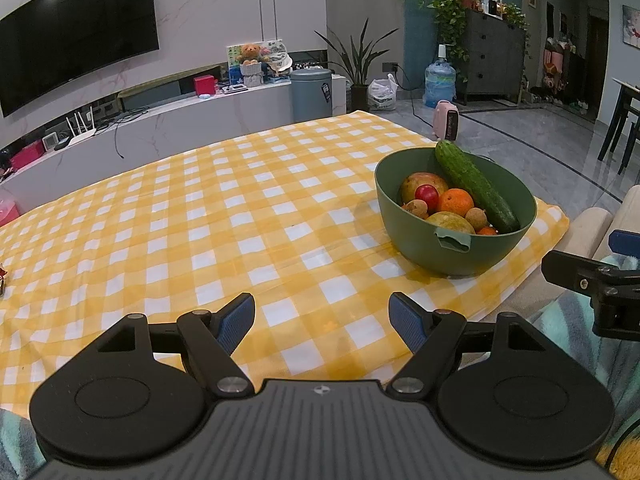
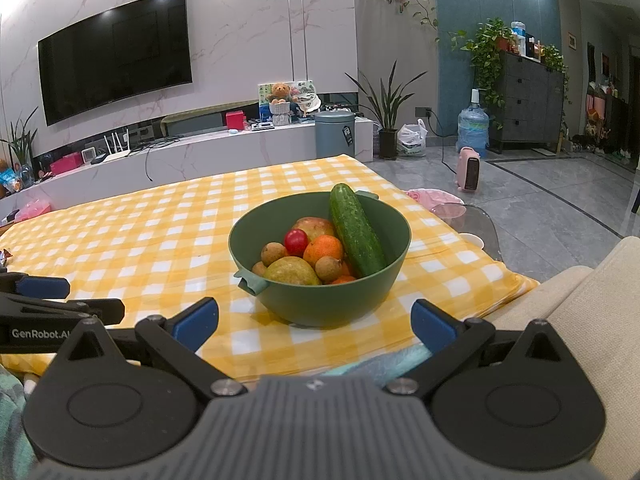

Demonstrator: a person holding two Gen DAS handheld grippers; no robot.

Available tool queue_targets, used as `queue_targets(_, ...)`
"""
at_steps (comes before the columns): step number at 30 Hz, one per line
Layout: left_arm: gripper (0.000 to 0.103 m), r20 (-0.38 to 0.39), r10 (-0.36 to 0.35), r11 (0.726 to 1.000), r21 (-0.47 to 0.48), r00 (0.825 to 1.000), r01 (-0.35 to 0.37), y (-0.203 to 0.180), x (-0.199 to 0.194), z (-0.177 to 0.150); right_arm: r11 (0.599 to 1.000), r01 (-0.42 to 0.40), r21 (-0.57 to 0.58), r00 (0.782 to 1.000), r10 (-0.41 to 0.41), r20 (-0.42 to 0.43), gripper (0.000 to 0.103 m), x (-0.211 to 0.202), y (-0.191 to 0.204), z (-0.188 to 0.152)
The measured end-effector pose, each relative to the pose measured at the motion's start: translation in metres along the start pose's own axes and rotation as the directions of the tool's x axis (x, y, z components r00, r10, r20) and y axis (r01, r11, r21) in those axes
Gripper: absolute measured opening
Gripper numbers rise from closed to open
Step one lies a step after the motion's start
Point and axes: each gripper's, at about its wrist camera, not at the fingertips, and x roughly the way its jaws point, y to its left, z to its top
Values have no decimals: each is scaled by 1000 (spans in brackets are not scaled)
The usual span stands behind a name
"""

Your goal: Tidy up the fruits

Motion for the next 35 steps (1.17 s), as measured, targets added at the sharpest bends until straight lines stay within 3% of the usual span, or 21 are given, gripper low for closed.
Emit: queue_targets(35, 89, 31, -13, 1000, -9, 999, 13, -4, -9, 4, 1000, 2, -4, 1000, -2, -3, 99, -1, -1, 0)
